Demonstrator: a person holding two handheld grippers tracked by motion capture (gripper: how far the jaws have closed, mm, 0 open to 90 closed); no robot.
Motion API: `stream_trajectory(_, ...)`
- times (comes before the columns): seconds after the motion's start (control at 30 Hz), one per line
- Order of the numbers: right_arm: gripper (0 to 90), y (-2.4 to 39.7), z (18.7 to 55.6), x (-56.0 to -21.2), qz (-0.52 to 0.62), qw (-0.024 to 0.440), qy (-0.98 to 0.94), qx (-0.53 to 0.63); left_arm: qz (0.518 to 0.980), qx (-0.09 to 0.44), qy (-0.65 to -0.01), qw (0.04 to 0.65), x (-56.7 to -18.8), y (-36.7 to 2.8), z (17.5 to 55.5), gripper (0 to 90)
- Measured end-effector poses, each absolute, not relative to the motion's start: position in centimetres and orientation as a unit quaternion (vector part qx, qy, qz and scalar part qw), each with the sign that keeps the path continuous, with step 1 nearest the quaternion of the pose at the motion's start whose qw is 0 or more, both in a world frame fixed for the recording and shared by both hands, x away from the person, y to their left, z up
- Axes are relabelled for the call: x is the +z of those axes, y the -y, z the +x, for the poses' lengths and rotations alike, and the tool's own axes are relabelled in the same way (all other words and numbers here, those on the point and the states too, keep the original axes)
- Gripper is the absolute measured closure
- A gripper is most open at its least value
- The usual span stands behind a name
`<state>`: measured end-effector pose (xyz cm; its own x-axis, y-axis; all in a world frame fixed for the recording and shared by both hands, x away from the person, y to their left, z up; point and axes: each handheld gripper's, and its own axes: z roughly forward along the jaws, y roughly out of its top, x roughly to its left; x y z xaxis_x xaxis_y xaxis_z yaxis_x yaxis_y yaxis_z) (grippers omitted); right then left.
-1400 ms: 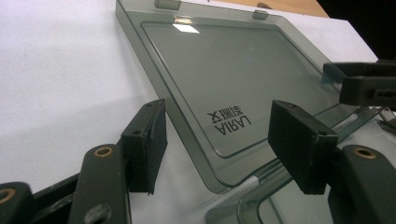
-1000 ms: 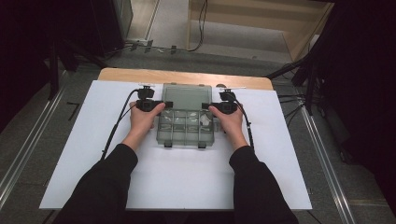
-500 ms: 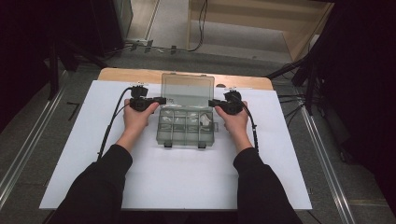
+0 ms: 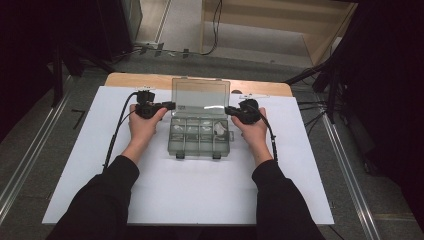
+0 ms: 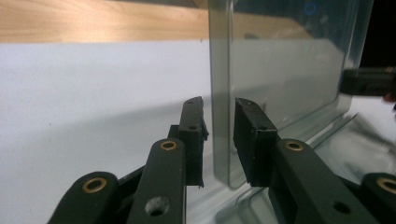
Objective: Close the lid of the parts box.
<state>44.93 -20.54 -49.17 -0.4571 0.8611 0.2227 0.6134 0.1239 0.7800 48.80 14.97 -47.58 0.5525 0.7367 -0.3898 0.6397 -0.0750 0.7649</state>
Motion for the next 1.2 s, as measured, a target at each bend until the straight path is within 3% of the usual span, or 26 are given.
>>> stream_trajectory(0.47, 78.3, 20.2, 44.6, -49.0, 0.491, 0.164, -0.743, 0.424, 0.734, 0.08, -0.459, 0.495, -46.0, -14.6, 49.4, 82.3)
stream_trajectory(0.57, 70.4, 20.3, 44.9, -48.6, 0.494, 0.154, -0.747, 0.417, 0.739, 0.094, -0.446, 0.497, -45.9, -14.4, 49.1, 82.7)
stream_trajectory(0.7, 67.2, 20.7, 45.4, -47.3, 0.502, 0.155, -0.733, 0.432, 0.735, 0.101, -0.442, 0.504, -46.0, -14.4, 48.8, 82.8)
stream_trajectory(0.97, 72.4, 20.3, 46.2, -44.8, 0.514, 0.178, -0.717, 0.435, 0.729, 0.11, -0.441, 0.511, -46.2, -14.4, 48.4, 82.9)
stream_trajectory(1.2, 80.2, 20.3, 46.4, -44.7, 0.528, 0.174, -0.707, 0.437, 0.731, 0.112, -0.435, 0.515, -46.2, -14.2, 48.3, 83.0)
